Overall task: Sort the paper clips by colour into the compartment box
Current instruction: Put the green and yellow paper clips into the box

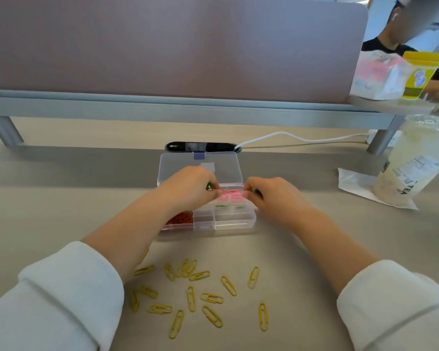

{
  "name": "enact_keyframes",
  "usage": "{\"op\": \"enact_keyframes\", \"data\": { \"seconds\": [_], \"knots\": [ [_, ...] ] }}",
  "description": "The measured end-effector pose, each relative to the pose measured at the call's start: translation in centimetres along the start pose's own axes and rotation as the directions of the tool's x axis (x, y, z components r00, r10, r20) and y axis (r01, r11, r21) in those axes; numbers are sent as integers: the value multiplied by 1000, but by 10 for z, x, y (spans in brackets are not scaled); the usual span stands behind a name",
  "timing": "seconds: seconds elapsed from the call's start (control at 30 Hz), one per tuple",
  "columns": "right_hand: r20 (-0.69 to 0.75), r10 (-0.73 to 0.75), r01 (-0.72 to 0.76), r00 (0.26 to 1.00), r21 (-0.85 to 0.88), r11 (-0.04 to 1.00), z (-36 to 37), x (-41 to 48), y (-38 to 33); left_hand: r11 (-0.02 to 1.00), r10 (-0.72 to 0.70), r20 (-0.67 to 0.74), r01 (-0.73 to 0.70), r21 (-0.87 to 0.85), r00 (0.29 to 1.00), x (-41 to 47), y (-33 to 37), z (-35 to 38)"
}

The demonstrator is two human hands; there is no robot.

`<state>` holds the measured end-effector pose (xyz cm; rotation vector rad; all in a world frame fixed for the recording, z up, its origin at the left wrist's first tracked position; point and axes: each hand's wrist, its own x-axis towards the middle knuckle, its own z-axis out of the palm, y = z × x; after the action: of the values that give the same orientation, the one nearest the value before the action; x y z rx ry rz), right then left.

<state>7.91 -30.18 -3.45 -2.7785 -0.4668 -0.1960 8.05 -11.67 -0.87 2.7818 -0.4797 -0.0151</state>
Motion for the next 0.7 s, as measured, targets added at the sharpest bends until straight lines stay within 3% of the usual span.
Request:
{"op": "enact_keyframes", "data": {
  "seconds": [0.1, 0.2, 0.27, 0.47, 0.7],
  "knots": [
    [-77, 51, -19, 996, 365, 931, -3, 4, -10, 999, -15, 0, 15, 46, 1000, -1, -4, -4],
    [-68, 170, -63, 983, 745, 664, -3, 17, -23, 989, -7, -35, 12, 145, 999, -3, -4, -6],
    [-3, 180, -87, 984, 869, 487, -1, 25, -32, 988, -15, -21, 18, 157, 1000, -4, -3, -5],
    [34, 42, -51, 999, 874, 483, 13, 32, -39, 977, 0, 109, -24, 213, 994, -3, 0, -10],
    [-58, 104, 0, 993, 877, 481, 20, 30, -34, 985, 14, 354, -74, 156, 935, -8, -3, -21]
  ]
}}
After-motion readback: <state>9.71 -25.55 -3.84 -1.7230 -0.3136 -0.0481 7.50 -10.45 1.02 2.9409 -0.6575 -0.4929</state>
